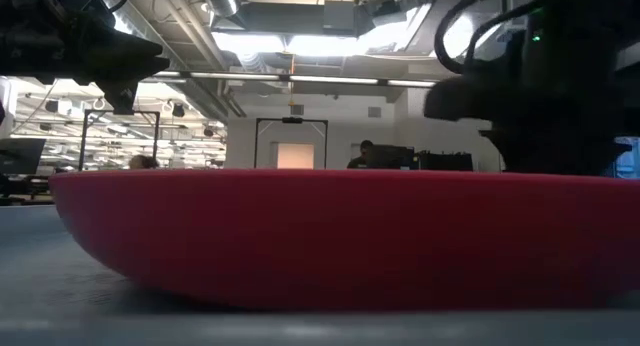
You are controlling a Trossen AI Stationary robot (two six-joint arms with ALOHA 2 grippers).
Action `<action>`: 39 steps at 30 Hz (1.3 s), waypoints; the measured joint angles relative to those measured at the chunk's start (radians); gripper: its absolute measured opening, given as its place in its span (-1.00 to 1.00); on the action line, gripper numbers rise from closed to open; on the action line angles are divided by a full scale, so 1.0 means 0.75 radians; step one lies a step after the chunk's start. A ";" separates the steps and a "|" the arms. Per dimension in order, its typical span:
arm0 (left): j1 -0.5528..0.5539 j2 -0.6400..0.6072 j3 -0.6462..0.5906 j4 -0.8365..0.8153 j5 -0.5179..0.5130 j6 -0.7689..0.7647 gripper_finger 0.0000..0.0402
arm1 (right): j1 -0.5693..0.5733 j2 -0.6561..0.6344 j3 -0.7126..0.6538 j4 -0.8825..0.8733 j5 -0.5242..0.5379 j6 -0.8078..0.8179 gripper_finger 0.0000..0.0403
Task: Pick and place plate/cup/fork/spoon on tray
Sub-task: Adjust the orange spoon on the blue tray
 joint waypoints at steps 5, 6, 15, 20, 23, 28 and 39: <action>0.000 0.000 0.000 0.000 0.000 0.000 -0.53 | 0.000 0.000 0.000 -0.082 -0.025 0.049 -0.59; 0.000 0.000 0.000 0.000 0.000 0.000 -0.53 | 0.000 0.000 0.000 -0.083 -0.025 0.048 -0.59; 0.000 0.000 0.000 -0.001 0.000 0.001 -0.53 | -0.001 0.034 0.000 -0.096 -0.030 0.022 -0.77; 0.000 0.000 0.000 -0.001 0.000 0.001 -0.53 | -0.001 0.066 0.000 -0.083 -0.037 0.011 -0.83; 0.000 0.000 0.000 -0.001 0.000 0.001 -0.53 | -0.001 0.066 0.000 -0.081 -0.040 0.009 -0.83; 0.000 0.000 0.000 -0.001 0.000 0.001 -0.53 | -0.002 0.066 0.000 -0.062 -0.064 0.007 -0.83; 0.000 0.000 0.000 -0.001 0.000 0.001 -0.53 | -0.002 0.068 0.024 -0.048 -0.075 -0.010 -0.83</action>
